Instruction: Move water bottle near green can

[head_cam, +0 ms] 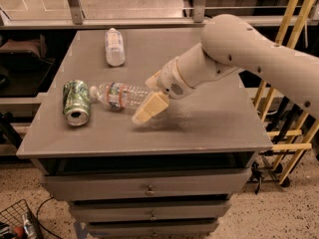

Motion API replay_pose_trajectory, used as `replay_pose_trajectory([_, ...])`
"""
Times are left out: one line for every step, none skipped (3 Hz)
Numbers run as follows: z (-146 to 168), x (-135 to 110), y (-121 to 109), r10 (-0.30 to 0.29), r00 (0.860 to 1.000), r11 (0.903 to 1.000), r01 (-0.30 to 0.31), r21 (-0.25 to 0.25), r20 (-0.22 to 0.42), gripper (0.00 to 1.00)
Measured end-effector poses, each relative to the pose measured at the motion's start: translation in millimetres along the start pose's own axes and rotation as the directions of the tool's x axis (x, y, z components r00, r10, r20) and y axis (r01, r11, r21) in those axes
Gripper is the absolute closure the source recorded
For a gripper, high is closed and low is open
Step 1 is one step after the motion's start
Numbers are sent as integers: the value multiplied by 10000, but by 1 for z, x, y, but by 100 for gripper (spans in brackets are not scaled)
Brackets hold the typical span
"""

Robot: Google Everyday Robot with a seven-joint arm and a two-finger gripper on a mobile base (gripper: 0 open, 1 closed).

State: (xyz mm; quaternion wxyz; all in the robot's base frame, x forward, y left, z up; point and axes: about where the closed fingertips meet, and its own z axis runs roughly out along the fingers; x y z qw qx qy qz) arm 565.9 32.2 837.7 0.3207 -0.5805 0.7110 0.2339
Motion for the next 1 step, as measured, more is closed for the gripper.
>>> replay_pose_trajectory([0, 0, 0, 6, 10000, 10000, -6, -5, 6, 0])
